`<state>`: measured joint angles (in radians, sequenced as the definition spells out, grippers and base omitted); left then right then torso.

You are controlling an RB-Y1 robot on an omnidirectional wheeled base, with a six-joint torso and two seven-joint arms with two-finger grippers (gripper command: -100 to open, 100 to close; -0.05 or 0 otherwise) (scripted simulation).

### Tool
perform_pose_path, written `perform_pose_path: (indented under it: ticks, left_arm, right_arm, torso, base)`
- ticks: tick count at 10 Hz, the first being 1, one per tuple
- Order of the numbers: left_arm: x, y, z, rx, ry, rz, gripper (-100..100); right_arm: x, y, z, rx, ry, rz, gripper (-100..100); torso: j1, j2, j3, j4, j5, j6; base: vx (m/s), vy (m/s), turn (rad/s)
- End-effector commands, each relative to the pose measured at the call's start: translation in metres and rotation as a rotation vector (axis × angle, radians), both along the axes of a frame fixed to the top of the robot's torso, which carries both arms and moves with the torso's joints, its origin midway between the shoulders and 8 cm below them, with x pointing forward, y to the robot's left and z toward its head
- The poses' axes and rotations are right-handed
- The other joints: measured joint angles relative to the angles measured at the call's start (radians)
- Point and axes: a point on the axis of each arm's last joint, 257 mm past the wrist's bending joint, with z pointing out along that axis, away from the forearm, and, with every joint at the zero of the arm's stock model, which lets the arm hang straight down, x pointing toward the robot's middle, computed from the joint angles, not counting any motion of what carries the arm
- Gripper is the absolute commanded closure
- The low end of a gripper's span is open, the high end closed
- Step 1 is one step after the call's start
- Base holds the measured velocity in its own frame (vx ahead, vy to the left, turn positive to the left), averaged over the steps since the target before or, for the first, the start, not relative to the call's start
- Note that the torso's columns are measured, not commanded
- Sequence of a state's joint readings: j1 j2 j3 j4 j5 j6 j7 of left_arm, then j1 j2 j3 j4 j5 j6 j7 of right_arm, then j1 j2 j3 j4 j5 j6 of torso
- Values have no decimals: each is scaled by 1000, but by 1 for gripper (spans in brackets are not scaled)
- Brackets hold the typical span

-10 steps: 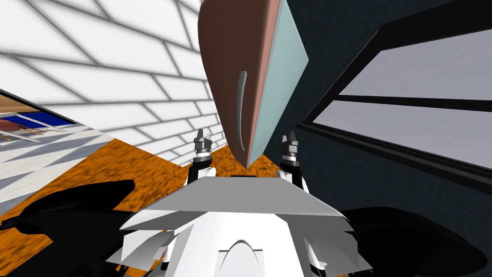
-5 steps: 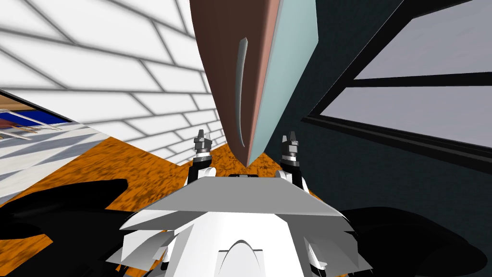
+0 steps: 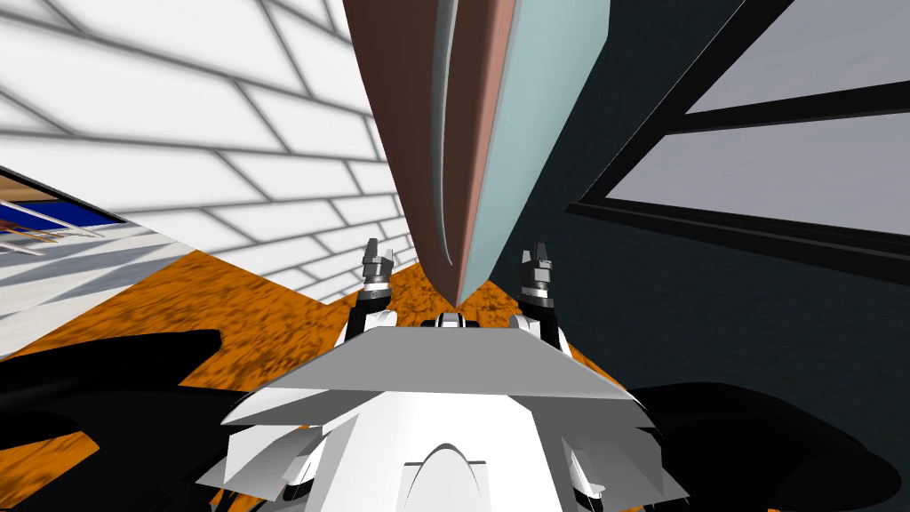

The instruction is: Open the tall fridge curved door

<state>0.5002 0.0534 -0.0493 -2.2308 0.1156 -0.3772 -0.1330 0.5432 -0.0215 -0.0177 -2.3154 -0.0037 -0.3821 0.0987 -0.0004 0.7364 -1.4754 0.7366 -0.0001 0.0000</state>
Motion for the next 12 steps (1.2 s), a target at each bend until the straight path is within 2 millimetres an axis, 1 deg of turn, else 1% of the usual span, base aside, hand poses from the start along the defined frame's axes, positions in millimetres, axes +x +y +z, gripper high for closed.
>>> perform_pose_path:
  ticks: [1,5,12]
  left_arm:
    - [5,-4,-14,68,20,-19,-100]
    - [14,-5,-40,145,49,-25,-100]
    - [29,-1,-96,246,100,-11,-100]
  right_arm:
    - [0,0,0,0,0,0,0]
    - [0,0,0,0,0,0,0]
    - [0,0,0,0,0,0,0]
  torso:
    - [0,1,-1,1,0,0]
    - [0,1,-1,1,0,0]
    - [0,2,-1,1,0,0]
  base:
    - [16,-35,-1]
    - [24,-44,0]
    - [27,-52,0]
